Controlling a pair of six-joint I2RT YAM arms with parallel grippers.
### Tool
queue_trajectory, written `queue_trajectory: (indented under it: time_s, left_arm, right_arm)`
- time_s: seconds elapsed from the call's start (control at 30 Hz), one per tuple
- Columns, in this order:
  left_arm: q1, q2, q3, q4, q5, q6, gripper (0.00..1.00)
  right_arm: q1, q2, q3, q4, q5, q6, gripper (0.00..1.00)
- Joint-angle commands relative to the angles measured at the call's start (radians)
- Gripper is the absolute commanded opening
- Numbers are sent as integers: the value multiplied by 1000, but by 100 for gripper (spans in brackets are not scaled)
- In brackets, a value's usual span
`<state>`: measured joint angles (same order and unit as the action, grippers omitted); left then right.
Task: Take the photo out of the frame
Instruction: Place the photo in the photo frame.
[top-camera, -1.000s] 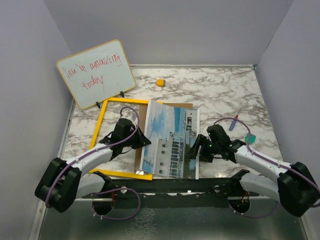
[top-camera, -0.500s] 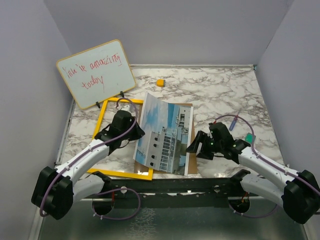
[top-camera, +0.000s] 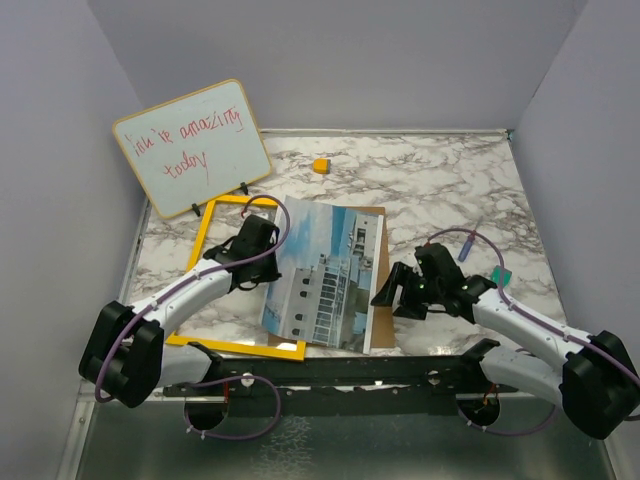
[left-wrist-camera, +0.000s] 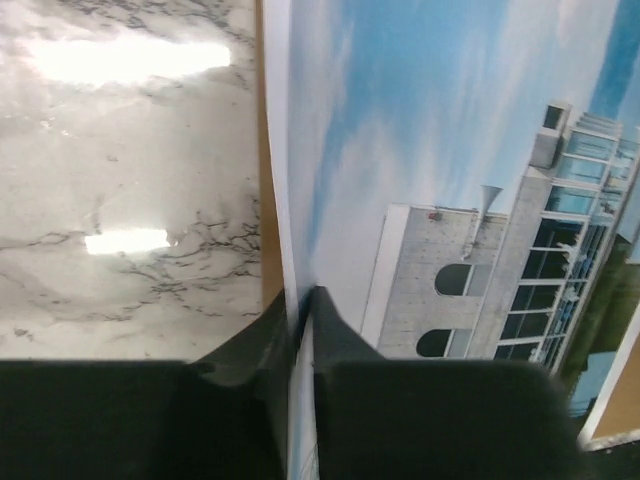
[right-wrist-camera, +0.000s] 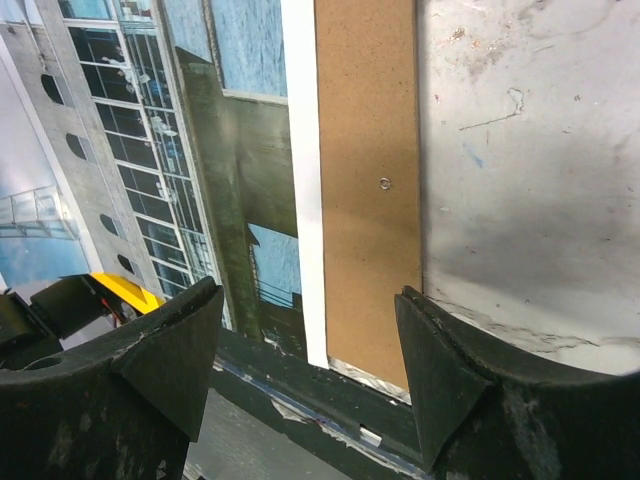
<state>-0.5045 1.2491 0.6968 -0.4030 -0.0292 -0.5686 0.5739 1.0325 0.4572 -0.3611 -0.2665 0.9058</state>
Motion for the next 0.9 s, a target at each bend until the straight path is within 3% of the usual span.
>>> queue_trajectory:
  time_s: [0.0, 0.1, 0.3, 0.4, 0.6, 0.63, 0.73, 0.87]
  left_arm:
    - [-3, -2, 30, -58, -92, 12, 25]
    - [-3, -15, 28, -57, -101, -4, 52]
    - [-3, -83, 56, -96, -132, -1, 74]
    - [-3, -121, 82, -147, -201, 2, 90]
    - [-3, -190, 99, -183, -249, 39, 99]
    - [-3, -204, 98, -183, -254, 45, 99]
    - [-3, -247, 94, -187, -291, 64, 99]
    - [-3, -266, 96, -198, -386, 91, 99]
  right_arm:
    - [-1, -1, 31, -27, 18, -15, 74]
    - [0, 6, 38, -34, 26, -18, 74]
    - [0, 12, 64, -45, 53, -24, 74]
    - [0, 10, 87, -53, 64, -26, 74]
    - [0, -12, 129, -36, 54, -82, 77]
    - [0, -22, 135, -28, 41, -105, 78]
    - [0, -57, 167, -17, 25, -152, 98]
    - [16, -60, 256, -13, 2, -230, 100]
